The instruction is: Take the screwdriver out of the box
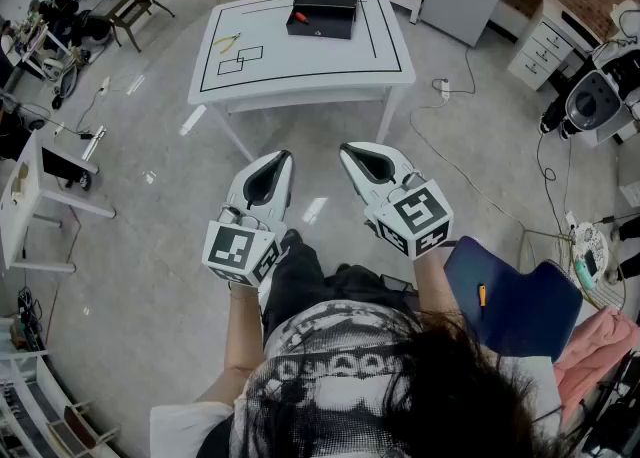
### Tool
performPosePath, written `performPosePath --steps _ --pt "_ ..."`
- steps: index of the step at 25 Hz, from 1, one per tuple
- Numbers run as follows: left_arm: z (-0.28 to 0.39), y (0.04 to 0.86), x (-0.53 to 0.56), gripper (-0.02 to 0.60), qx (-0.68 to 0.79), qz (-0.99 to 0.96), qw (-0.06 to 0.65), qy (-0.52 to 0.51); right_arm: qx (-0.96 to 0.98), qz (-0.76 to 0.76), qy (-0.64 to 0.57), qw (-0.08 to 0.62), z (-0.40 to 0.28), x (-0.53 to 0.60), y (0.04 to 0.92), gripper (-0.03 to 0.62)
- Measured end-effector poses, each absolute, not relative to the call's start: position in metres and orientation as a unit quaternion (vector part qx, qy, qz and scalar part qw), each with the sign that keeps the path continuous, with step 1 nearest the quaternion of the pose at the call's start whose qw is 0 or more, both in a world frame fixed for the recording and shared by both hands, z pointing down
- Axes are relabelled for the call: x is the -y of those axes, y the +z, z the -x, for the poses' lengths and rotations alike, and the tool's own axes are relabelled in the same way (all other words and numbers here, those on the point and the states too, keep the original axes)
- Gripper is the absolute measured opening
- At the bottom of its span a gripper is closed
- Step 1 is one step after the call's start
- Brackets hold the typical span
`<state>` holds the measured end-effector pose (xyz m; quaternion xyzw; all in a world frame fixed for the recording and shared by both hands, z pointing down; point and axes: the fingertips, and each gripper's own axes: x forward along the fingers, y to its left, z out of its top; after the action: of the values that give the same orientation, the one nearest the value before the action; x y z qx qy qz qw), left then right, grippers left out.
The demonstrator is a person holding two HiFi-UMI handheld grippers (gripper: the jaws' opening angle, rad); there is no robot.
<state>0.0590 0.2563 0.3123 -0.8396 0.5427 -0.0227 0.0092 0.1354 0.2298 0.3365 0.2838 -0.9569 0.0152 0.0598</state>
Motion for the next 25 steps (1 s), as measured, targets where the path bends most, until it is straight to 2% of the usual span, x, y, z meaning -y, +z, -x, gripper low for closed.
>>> performPosePath --steps 17,25 --pt "-0.061 0.32 -0.228 0.0 -0.537 0.843 0.006 -0.044 0.954 -0.295 0.036 0.049 -0.142 -0.194 0.351 -0.005" --pt "-0.037 0.331 -0.18 0.0 -0.54 0.84 -0.004 -0.045 0.951 -0.297 0.05 0.061 -0.125 -0.147 0.367 -0.005"
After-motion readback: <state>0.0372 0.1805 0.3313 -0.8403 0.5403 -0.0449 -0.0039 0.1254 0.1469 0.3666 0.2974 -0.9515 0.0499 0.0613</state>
